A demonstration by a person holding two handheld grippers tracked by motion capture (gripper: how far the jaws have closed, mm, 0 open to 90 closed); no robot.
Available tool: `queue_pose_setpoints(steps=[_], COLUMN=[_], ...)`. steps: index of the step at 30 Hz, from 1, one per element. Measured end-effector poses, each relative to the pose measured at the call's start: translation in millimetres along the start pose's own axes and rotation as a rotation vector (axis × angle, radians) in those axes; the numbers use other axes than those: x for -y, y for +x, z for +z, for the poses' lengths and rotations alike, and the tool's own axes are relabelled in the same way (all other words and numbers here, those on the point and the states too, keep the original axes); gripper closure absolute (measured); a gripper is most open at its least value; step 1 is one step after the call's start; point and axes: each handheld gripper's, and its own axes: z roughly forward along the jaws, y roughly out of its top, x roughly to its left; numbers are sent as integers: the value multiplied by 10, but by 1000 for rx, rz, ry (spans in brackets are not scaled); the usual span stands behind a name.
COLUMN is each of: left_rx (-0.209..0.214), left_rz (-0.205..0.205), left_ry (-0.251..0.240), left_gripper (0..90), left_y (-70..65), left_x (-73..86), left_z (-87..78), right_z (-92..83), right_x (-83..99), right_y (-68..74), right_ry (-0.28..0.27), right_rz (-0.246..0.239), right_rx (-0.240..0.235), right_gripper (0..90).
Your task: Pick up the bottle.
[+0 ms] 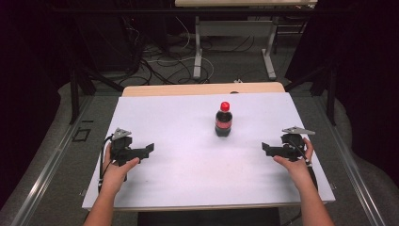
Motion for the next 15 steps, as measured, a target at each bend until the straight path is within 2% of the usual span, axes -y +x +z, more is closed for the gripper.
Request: queue_pose_setpoints(steps=[1,2,5,8,9,10,11,12,13,14,15], left_rx=[0,20,13,21,18,10,8,8,6,-14,-14], left_rz=[0,12,9,13,22,34,46,46,47,53,53], left_ry=[0,11,1,-4,-9,-8,-10,-10,-17,-15,-15], left_gripper=[5,5,5,7,7,7,7,6,7,7,7], left_y=[0,-16,-66,-87,-97,-106,-123,-123,-131,-138,-138], left_x=[0,-25,-28,-21,-16,-13,-7,-7,-1,8,8], left_z=[0,-23,-35,-44,-47,-53,-69,-69,-74,-97,-97], right_z=[0,-28,-23,16,16,51,71,71,104,115,131], right_x=[0,5,6,-10,-10,-19,-21,-21,-27,-29,-29], right_y=[0,25,65,106,106,129,154,154,181,201,223], right_ry=[0,-5,-26,-28,-28,-27,-20,-20,-17,-10,-11], right_rz=[0,-21,-44,-69,-69,-97,-100,-100,-120,-126,-132], right_rx=[0,2,23,24,24,23,20,20,21,16,7], right_gripper=[0,0,1,1,1,5,5,5,5,5,5])
